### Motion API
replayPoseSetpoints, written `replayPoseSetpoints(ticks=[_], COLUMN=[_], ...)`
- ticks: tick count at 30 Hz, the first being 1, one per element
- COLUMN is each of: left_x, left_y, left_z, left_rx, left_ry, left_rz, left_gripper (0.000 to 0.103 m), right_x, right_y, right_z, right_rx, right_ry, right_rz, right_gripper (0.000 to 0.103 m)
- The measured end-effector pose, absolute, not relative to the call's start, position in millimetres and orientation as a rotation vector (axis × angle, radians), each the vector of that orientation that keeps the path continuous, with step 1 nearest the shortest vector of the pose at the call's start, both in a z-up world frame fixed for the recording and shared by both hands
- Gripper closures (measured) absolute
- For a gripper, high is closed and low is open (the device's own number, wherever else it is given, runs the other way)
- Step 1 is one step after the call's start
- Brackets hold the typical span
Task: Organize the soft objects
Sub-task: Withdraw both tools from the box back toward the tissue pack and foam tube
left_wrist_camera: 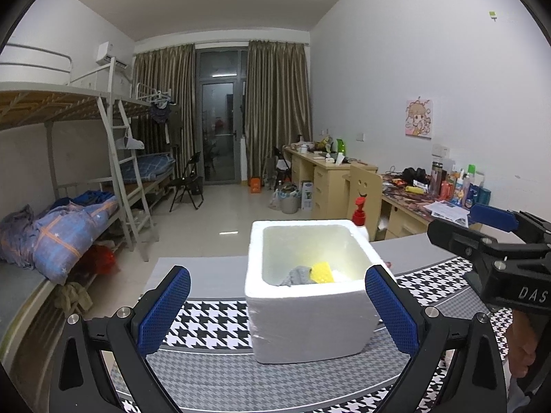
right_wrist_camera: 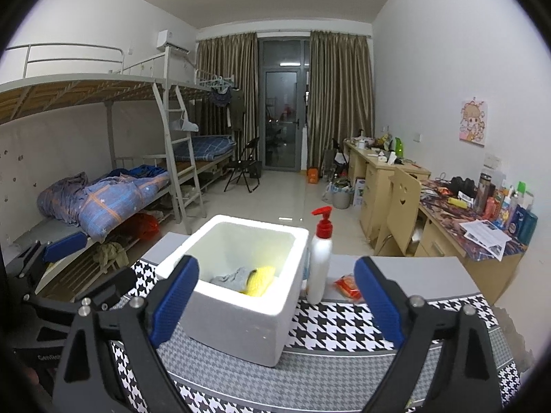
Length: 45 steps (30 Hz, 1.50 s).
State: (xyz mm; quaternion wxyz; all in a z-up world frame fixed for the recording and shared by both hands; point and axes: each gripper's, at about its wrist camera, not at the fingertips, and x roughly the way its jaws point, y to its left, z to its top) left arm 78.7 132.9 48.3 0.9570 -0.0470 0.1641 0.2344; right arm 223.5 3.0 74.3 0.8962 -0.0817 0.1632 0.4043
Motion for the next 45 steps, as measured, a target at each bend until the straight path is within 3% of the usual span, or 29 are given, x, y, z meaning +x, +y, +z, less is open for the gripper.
replayPoseSetpoints(ticks=[45], left_x=[82.3], left_y=[65.6], left_z=[24.5], left_rx=[-0.074], left_ry=[0.328], left_rz=[0.3], left_gripper=[0.001], right_x=[212.3], right_y=[-89.1], right_z=[42.2], right_rx=[-0.105], right_ry=[0.359], right_rz=[0.705], right_gripper=[0.009])
